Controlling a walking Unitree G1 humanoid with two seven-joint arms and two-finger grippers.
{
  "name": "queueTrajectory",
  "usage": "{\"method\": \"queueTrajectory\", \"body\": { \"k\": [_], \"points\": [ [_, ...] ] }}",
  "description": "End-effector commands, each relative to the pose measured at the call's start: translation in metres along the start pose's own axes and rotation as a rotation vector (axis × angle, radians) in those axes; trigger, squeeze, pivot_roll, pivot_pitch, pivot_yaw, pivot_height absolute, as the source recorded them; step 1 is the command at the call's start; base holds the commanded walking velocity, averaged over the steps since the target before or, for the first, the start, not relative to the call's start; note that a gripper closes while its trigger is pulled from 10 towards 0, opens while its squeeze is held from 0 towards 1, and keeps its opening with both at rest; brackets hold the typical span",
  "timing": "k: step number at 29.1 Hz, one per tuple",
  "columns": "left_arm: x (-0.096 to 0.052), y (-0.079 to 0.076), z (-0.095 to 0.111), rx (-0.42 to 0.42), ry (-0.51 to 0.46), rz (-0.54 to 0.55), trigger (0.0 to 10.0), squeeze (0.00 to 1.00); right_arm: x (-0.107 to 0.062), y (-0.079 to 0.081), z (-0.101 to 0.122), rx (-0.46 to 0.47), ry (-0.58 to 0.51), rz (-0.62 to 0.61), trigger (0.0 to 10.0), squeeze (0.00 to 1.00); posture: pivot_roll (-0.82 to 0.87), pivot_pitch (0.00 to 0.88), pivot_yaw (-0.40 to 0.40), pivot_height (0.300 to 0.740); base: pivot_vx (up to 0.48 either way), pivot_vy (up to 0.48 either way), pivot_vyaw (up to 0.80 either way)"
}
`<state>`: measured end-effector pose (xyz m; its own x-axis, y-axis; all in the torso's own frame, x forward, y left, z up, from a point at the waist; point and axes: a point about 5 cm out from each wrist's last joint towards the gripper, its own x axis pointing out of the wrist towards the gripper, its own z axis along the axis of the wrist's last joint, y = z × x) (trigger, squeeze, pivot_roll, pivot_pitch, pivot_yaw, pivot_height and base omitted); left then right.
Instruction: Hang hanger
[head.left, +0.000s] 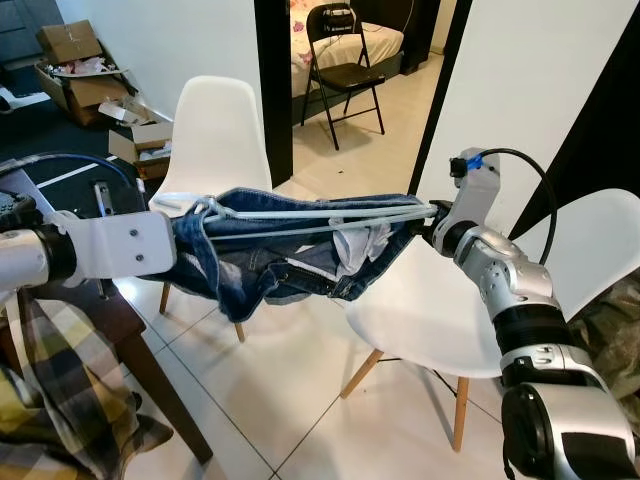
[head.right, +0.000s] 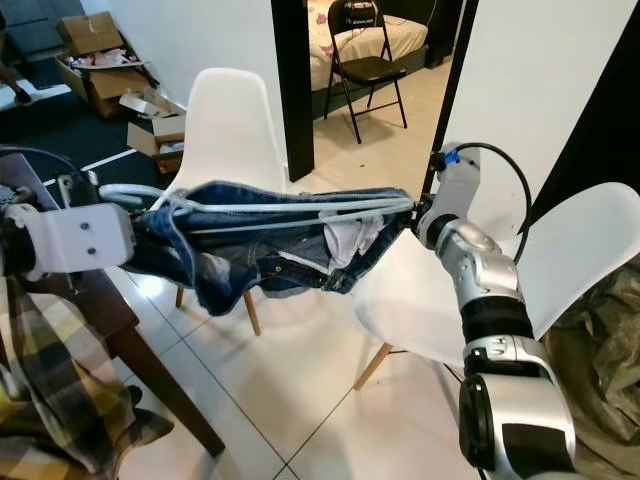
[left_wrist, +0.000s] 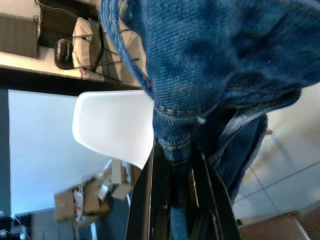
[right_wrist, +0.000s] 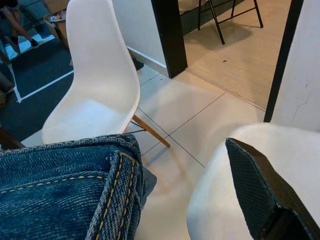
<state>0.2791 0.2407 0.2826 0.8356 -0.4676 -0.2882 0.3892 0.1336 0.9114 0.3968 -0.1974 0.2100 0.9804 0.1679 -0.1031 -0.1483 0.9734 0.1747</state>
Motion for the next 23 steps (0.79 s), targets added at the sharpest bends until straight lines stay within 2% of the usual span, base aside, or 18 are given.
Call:
{"method": "queueTrajectory", "body": {
  "k": [1, 3, 5, 8, 14, 16, 17, 18, 21, 23],
  "points": [
    [-0.009, 0.008, -0.015, 0.058, 0.127, -0.005, 10.0, 0.0, -0.006, -0.019, 0.008, -0.009, -0.04, -0.102, 10.0, 0.0, 0.09, 0.051, -0.043, 0.74, 0.0, 0.0, 0.0],
    [-0.007, 0.008, -0.014, 0.084, 0.122, -0.025, 10.0, 0.0, -0.005, -0.018, 0.009, 0.001, -0.042, -0.099, 10.0, 0.0, 0.09, 0.05, -0.045, 0.74, 0.0, 0.0, 0.0],
    [-0.004, 0.009, -0.013, 0.155, 0.125, -0.092, 10.0, 0.0, -0.004, -0.016, 0.013, 0.02, -0.052, -0.096, 10.0, 0.0, 0.09, 0.05, -0.047, 0.74, 0.0, 0.0, 0.0],
    [-0.001, 0.011, -0.015, 0.203, 0.138, -0.117, 10.0, 0.0, -0.003, -0.014, 0.015, 0.031, -0.059, -0.096, 10.0, 0.0, 0.09, 0.051, -0.045, 0.74, 0.0, 0.0, 0.0],
    [0.0, 0.012, -0.016, 0.218, 0.143, -0.115, 10.0, 0.0, -0.002, -0.014, 0.015, 0.031, -0.06, -0.096, 10.0, 0.0, 0.09, 0.051, -0.045, 0.74, 0.0, 0.0, 0.0],
    [0.003, 0.029, -0.03, 0.257, 0.255, 0.003, 10.0, 0.0, -0.003, -0.01, 0.017, 0.056, -0.054, -0.089, 10.0, 0.0, 0.08, 0.049, -0.038, 0.74, 0.0, 0.0, 0.0],
    [0.005, 0.033, -0.033, 0.243, 0.269, 0.064, 10.0, 0.0, -0.004, -0.008, 0.017, 0.064, -0.051, -0.084, 10.0, 0.0, 0.08, 0.05, -0.039, 0.74, 0.0, 0.0, 0.0],
    [0.005, 0.033, -0.033, 0.243, 0.269, 0.064, 10.0, 0.0, -0.004, -0.008, 0.017, 0.064, -0.051, -0.084, 10.0, 0.0, 0.08, 0.05, -0.039, 0.74, 0.0, 0.0, 0.0],
    [0.011, 0.037, -0.031, 0.19, 0.239, 0.181, 10.0, 0.0, -0.004, -0.006, 0.015, 0.069, -0.046, -0.074, 10.0, 0.0, 0.08, 0.049, -0.039, 0.74, 0.0, 0.0, 0.0],
    [0.012, 0.037, -0.031, 0.188, 0.237, 0.194, 10.0, 0.0, -0.004, -0.006, 0.015, 0.07, -0.045, -0.075, 10.0, 0.0, 0.08, 0.048, -0.04, 0.74, 0.0, 0.0, 0.0]
  ]
}}
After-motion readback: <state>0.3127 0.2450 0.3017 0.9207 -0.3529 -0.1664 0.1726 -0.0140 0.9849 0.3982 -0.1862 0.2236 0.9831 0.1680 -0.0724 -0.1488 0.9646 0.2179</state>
